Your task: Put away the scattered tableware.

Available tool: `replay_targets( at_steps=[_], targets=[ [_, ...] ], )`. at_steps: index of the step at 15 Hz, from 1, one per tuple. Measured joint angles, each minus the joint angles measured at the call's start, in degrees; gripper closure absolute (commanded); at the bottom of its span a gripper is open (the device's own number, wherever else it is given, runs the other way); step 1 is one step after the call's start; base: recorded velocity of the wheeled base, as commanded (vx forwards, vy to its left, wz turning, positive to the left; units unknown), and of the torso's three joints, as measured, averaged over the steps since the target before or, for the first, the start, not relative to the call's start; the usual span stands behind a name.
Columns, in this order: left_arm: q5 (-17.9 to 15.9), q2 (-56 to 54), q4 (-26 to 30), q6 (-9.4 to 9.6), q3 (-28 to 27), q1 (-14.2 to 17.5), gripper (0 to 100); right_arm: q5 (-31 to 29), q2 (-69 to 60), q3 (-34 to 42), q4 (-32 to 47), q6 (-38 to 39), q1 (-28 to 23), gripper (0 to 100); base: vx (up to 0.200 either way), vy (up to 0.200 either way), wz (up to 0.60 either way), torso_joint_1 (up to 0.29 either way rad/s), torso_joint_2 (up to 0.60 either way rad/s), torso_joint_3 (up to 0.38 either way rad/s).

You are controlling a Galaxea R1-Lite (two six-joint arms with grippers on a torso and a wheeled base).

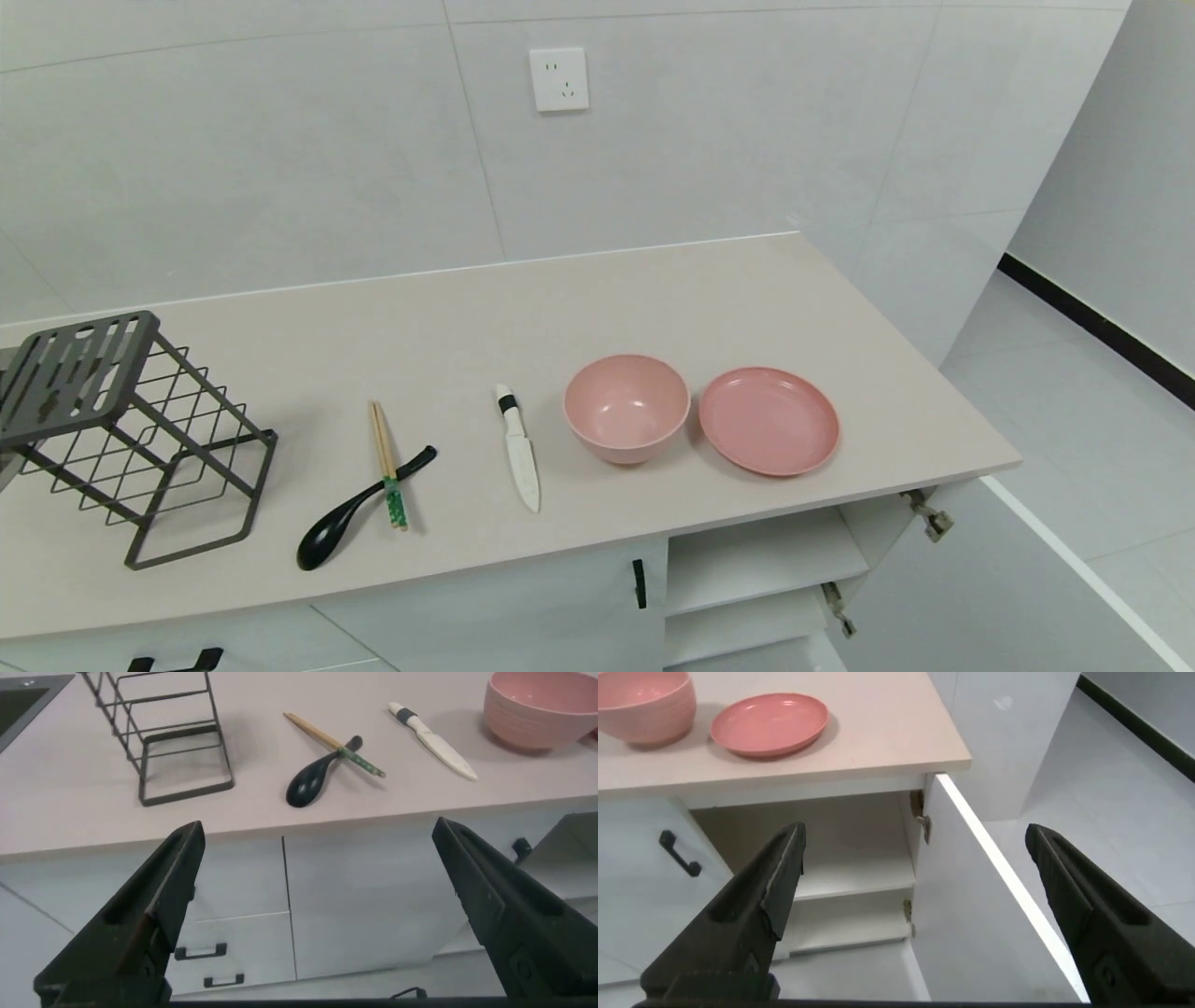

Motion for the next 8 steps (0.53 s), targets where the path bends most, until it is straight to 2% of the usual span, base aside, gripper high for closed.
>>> replay_targets(
  at_steps=[3,6,8],
  targets=[
    [-0.05,0.00,-0.02,-0.44,-0.02,0.00,0,0.11,0.00,0.00,0.00,-0.09,0.00,0,0.000,0.000,0.00,0.000,0.00,0.000],
    [-0.02,0.00,-0.02,-0.50,-0.02,0.00,0,0.04,0.00,0.00,0.00,0.33,-0.02,0,0.200,0.000,0.00,0.002,0.00,0.002],
    [0.00,0.00,-0.02,-0.55,-0.02,0.00,0,-0.07,0.00,0.00,0.00,0.46,0.00,0,0.000,0.000,0.00,0.000,0.00,0.000]
  ],
)
